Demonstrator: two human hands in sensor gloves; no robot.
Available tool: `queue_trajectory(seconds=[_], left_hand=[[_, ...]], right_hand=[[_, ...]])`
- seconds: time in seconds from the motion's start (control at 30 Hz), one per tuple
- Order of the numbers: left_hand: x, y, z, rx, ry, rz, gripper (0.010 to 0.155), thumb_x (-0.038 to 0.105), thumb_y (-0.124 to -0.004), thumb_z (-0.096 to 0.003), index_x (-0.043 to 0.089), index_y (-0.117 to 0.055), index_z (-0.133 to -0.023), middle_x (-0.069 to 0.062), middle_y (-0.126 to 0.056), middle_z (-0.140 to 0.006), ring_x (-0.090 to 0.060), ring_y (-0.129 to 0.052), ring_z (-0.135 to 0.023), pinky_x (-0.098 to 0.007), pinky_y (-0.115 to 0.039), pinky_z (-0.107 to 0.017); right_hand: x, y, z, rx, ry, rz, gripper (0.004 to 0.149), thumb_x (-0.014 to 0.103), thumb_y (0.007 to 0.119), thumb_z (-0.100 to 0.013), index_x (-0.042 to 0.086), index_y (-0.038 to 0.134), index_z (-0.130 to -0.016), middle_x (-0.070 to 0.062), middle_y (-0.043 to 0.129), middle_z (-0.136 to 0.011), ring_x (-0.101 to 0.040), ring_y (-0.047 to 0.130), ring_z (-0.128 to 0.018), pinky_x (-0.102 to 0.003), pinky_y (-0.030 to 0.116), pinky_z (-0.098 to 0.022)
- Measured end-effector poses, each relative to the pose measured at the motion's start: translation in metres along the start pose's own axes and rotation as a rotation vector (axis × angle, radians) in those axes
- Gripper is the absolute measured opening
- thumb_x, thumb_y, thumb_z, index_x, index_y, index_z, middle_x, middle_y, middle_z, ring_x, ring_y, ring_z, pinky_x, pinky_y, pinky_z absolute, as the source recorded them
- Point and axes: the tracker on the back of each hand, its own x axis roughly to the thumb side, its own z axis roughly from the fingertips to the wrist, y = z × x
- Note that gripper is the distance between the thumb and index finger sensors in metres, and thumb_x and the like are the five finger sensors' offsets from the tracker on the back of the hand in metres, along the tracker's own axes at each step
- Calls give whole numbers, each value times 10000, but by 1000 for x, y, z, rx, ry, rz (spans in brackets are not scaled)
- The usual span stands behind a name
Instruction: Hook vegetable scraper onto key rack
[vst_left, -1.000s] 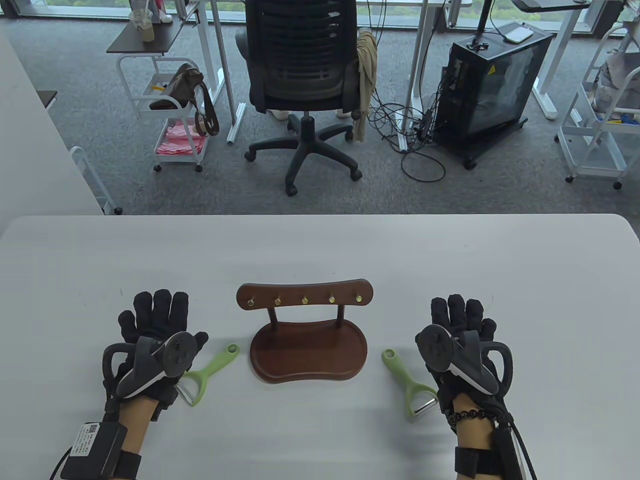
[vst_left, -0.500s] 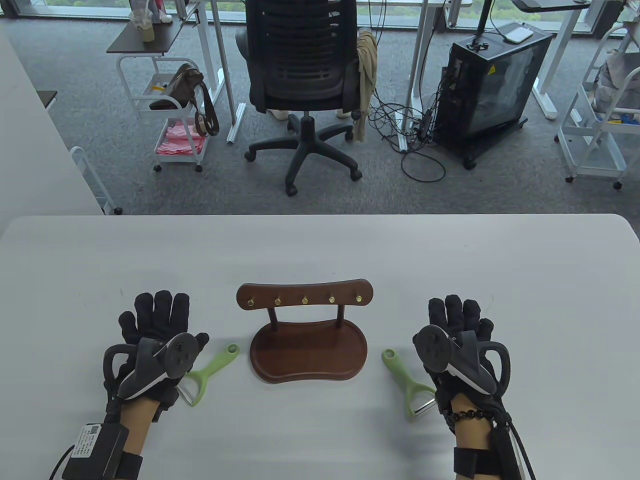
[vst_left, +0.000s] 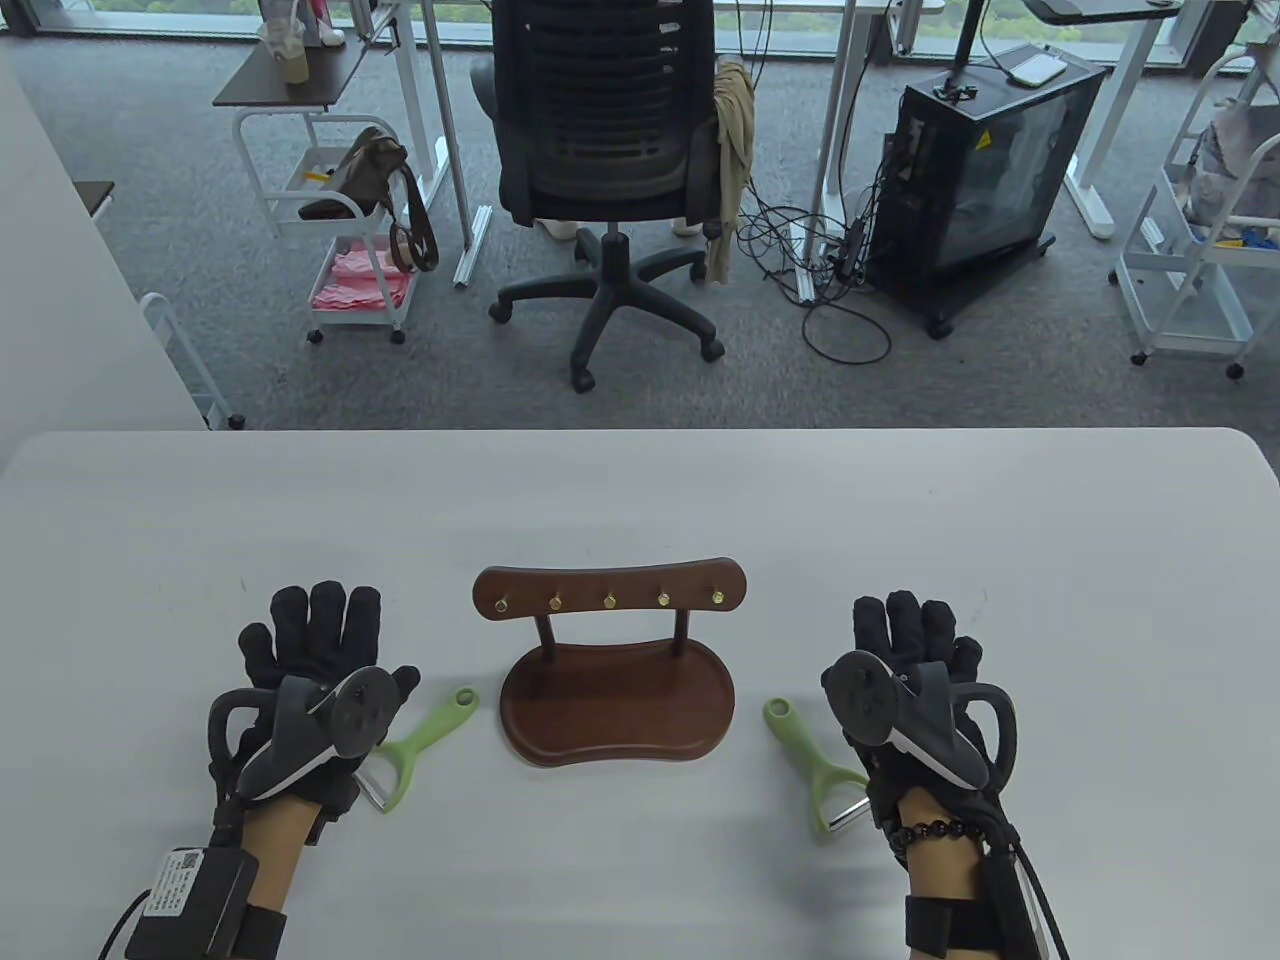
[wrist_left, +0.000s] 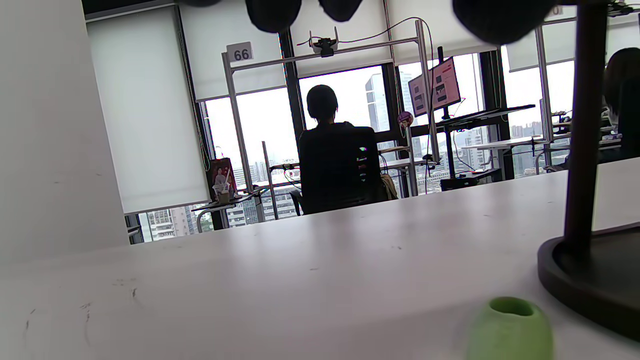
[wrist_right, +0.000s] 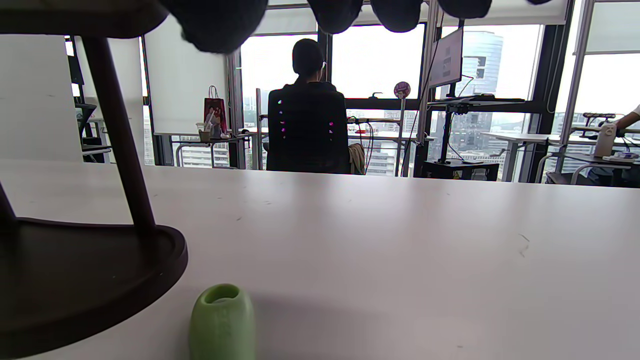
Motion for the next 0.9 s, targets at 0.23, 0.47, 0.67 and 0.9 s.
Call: queue_trajectory(seconds=[0.23, 0.47, 0.67, 0.9], left_hand=[[0, 0, 0, 1, 2, 5, 824, 590, -594, -562, 111, -331, -1178, -297, -340, -1198, -633, -351, -1073, -817, -363, -678], [1, 0, 0, 0, -2, 3, 823, 590, -594, -562, 111, -333, -1179, -297, -342, -1198, -633, -356, -1074, -818, -364, -677], [1, 0, 0, -1, -3, 5, 822, 591, -593, -562, 111, -339, -1178, -297, -345, -1198, -631, -365, -1074, -817, -365, -678], [1, 0, 0, -4, -5, 5, 820, 591, -594, -562, 111, -345, -1178, -296, -344, -1198, -631, -371, -1073, -818, -368, -677]], right_hand=[[7, 7, -2, 35, -13, -6, 752, 405, 655, -580, -40, 388, -1124, -392, 354, -1132, -679, 410, -996, -809, 416, -657], [18, 32, -10, 150, -26, 55, 771, 417, 667, -574, -67, 411, -1117, -416, 428, -1108, -670, 520, -974, -793, 478, -666], [27, 55, -17, 252, -24, 114, 763, 424, 690, -562, -63, 462, -1103, -347, 576, -1073, -601, 665, -941, -755, 565, -669], [35, 83, -21, 380, -10, 182, 737, 432, 714, -550, -44, 530, -1082, -260, 723, -999, -507, 807, -877, -699, 666, -655]])
